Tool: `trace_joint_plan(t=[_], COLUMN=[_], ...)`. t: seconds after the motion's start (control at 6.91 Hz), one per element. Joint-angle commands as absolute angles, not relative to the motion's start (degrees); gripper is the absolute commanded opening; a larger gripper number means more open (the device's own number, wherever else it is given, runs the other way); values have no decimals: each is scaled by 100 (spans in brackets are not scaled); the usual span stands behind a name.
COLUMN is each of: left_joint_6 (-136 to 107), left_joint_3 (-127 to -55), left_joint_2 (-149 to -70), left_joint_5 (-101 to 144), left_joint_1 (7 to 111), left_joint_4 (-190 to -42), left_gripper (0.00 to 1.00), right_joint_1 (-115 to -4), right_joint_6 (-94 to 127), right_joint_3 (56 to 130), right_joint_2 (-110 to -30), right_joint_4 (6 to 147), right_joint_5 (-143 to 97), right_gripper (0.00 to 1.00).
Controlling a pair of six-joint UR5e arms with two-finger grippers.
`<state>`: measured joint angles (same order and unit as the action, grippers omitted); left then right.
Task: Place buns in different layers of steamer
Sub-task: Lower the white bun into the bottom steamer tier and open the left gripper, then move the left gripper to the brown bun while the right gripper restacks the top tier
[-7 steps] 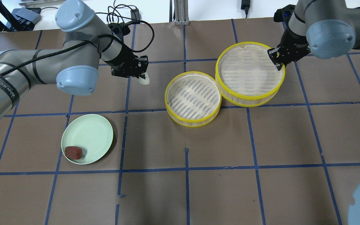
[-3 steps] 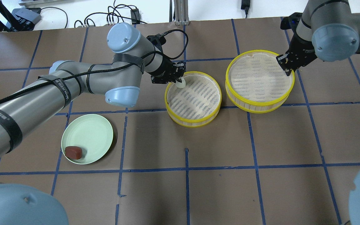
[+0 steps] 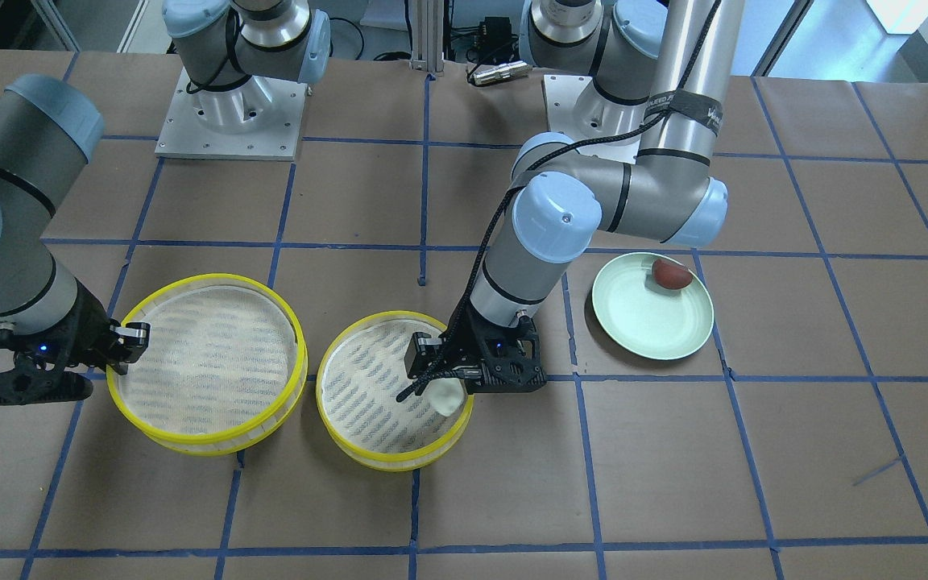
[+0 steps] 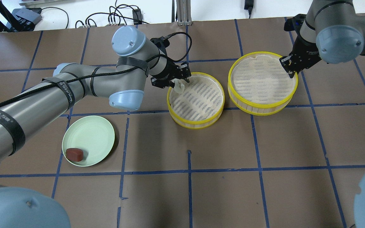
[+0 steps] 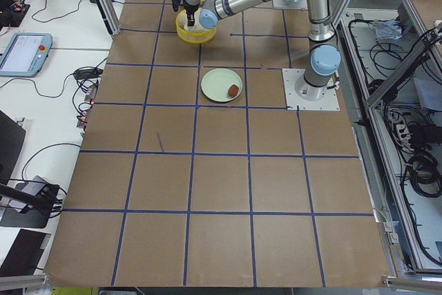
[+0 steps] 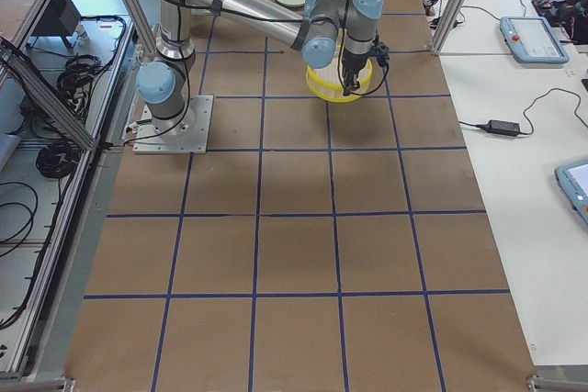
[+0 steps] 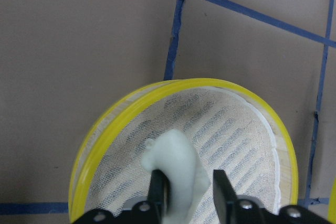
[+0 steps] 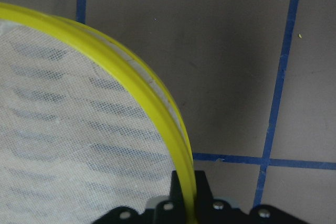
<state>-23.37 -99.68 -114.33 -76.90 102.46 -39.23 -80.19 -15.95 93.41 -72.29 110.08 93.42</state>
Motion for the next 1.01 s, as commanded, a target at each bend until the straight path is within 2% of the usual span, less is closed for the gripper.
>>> trace_joint_plan(t=[0.0, 0.29, 0.43, 0.72, 0.87], left_joint_6=[-1846, -1018, -410, 949, 1384], left_joint_3=[-10054, -10386, -10928, -12465, -12689], left_joint_2=[-11356, -11181, -10893, -9858, -9609], left_joint_5=[-8340, -8820, -9016, -9515, -9545], left_joint_1=[10248, 10013, 9611, 8496, 8038], left_joint_4=[-3937, -3946, -3964, -3981, -4138], left_gripper=[100, 100, 100, 100, 100], right_joint_1=[-8077, -8522, -9056, -9613, -9885], right_joint_6=[-1503, -439, 396, 1507, 1938], right_joint_3=[9334, 9316, 9290, 9299, 9290], right_joint_2=[-7260, -7277, -7260, -7137, -7006], right_joint_4=[10995, 10968, 11021, 11021, 11222], right_joint_5=[9316, 8994, 8922, 8851, 8729], right_gripper=[10, 10, 10, 10, 10])
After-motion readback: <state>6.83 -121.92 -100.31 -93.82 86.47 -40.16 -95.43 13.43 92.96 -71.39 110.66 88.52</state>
